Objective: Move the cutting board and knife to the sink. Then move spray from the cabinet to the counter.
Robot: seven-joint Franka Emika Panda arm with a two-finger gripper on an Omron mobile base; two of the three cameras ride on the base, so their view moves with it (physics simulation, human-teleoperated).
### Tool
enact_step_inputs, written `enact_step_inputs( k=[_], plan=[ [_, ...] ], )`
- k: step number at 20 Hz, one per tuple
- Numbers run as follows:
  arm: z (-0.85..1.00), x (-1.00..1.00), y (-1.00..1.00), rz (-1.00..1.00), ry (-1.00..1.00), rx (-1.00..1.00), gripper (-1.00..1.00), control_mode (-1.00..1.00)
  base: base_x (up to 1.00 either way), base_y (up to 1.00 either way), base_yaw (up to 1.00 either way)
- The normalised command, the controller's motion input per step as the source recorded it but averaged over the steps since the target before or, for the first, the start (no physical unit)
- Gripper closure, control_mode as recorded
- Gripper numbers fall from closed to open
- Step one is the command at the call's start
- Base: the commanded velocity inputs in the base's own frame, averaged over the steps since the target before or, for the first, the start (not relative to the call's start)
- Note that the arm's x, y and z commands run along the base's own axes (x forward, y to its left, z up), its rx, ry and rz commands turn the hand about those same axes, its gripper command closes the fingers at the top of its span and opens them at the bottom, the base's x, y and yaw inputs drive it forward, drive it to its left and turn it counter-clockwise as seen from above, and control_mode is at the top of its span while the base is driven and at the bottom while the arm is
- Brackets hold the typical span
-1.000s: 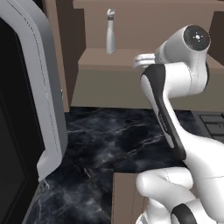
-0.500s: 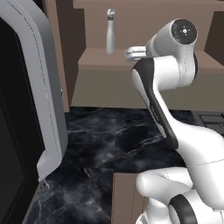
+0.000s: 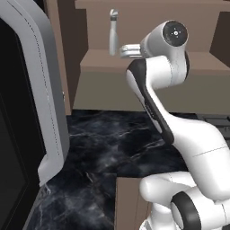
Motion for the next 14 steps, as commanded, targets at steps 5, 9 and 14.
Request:
enact_step_inputs(
  k=[5,9,14],
  plan=[
    [0.11,0.28,0.13,0.0,0.0,0.0,-1.0,-1.0,0.0,0.0,0.0],
    [0.0,0.32,0.08,0.0,0.0,0.0,-1.0,-1.0,0.0,0.0,0.0],
    [-0.07,0.28,0.0,0.0,0.0,0.0,-1.0,-1.0,0.0,0.0,0.0]
  ],
)
